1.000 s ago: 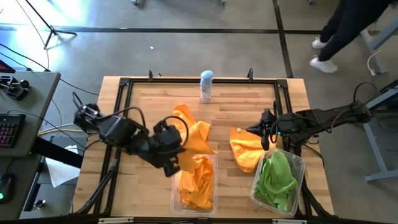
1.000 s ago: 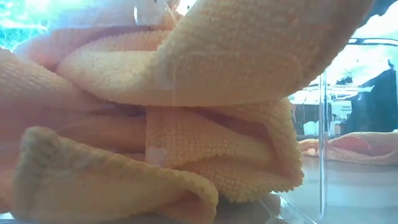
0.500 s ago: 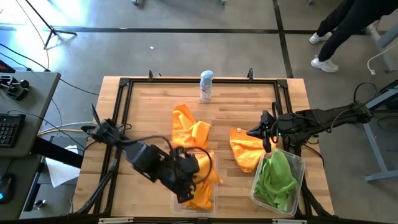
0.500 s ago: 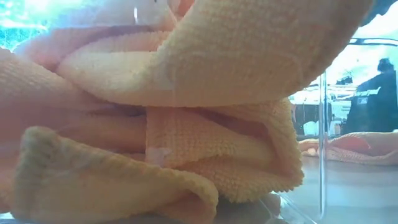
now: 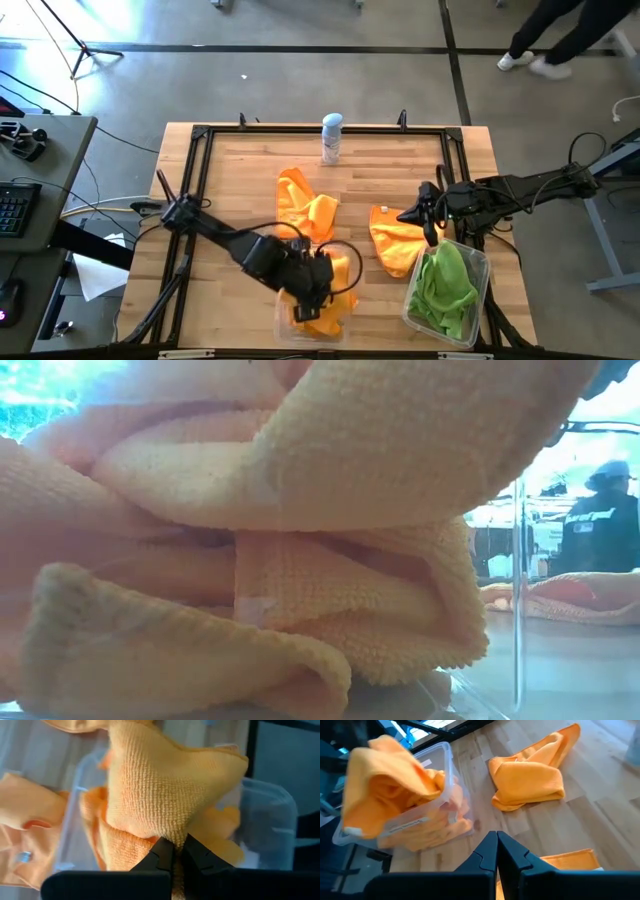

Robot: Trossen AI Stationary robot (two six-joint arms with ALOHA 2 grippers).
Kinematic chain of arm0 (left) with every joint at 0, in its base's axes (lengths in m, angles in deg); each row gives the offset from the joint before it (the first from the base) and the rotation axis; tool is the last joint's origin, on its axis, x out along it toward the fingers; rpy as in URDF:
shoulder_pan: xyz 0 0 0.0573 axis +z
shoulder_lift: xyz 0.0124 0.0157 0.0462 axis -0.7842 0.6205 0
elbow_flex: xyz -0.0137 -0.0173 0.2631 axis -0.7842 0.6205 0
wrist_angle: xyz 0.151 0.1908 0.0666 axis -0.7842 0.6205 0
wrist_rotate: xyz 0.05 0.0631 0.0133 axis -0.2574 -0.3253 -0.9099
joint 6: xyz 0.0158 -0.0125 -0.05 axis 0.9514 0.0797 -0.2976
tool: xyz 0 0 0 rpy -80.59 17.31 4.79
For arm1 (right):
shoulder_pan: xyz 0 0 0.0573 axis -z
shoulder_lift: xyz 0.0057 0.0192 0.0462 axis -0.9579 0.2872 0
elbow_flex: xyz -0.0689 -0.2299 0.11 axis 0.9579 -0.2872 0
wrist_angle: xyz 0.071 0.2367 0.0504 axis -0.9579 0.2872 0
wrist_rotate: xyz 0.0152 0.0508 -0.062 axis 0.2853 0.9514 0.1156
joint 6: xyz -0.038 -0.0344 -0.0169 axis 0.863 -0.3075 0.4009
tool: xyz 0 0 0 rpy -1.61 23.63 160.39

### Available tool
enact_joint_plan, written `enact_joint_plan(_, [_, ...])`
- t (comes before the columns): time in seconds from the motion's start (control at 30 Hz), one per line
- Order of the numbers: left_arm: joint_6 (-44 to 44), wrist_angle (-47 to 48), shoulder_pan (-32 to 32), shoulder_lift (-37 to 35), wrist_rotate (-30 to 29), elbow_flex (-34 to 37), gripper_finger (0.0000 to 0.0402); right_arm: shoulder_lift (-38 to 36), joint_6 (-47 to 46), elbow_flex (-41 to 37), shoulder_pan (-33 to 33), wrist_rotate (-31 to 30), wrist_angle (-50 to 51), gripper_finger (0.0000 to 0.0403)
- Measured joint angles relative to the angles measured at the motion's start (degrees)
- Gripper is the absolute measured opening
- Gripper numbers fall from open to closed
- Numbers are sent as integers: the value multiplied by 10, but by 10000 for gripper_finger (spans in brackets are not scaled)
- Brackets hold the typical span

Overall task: Sort microfiber towel by color & place in baskets
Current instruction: Put the yellow towel into the left transparent bin

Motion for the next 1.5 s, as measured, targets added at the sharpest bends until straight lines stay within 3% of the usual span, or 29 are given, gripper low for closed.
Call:
enact_joint_plan(0.17, [11, 6, 17, 19, 27, -1, 0, 0, 0, 0, -2, 9, 0, 0])
enact_joint_plan(0.4, [25, 33, 11, 102, 84, 0, 0, 0, -10, 0, -2, 9, 0, 0])
enact_joint_plan(0.83, [16, 20, 7, 204, 81, -3, 9, 0, -9, 0, -2, 13, 0, 0])
enact_joint_plan(1.13, [-9, 10, 2, 188, 71, 0, 70, 0, -9, 0, -2, 14, 15, 0])
enact_joint_plan(1.5, [5, 25, 8, 119, 61, 0, 141, 0, -9, 0, -2, 14, 20, 0])
